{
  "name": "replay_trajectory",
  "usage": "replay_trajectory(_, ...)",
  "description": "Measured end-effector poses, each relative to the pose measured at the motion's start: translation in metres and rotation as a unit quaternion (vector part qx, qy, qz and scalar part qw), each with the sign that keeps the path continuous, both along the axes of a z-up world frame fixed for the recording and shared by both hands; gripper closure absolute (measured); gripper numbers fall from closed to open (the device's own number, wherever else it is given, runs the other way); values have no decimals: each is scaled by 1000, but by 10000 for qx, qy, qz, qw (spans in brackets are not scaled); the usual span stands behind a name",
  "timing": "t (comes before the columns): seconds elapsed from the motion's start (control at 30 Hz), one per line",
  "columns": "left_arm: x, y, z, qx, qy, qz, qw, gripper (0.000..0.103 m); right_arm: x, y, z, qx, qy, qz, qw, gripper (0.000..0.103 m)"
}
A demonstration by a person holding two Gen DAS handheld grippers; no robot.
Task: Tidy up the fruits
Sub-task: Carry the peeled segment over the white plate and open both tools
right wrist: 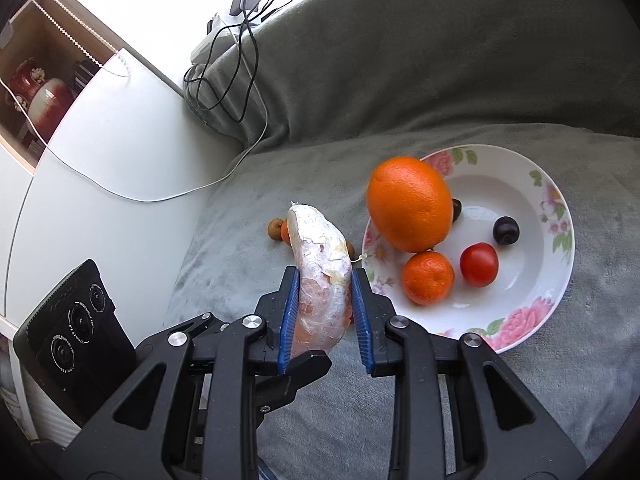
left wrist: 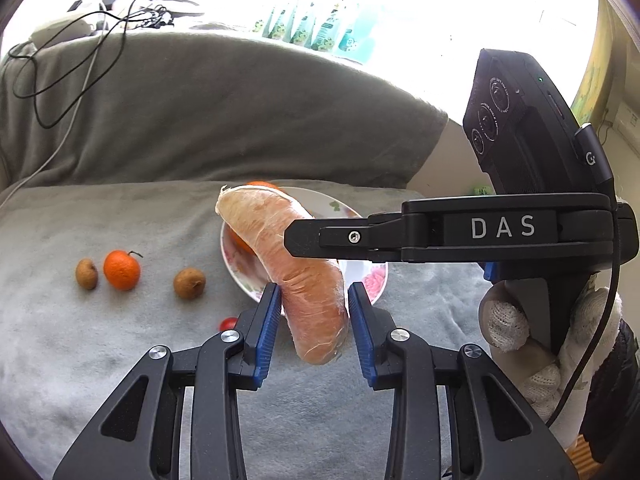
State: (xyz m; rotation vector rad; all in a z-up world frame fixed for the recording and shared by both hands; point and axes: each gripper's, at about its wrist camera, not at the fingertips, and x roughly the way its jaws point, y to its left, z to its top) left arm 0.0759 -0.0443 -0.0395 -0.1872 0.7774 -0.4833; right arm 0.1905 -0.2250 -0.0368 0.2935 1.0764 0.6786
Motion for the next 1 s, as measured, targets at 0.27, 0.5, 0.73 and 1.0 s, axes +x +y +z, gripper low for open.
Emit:
replay_trajectory(0.27,17,-29,2,-3,-35,-219,9998,70,9,-36,0,66,-13,-294,9995,76)
replay_trajectory(0.5,52,-61,-10,31,-22,-341,9994,70,22,-58,-4,123,30,-476,9988,76)
replay_trajectory(0.73,67,-73,-15,78,48,-396,9992,70,37,-71,-11,149,124,-584,9981,76)
replay_trajectory(1.0,80,-83,-22,177,141,-403,9989,70,52,-76,-21,138,241,-643,9975,76)
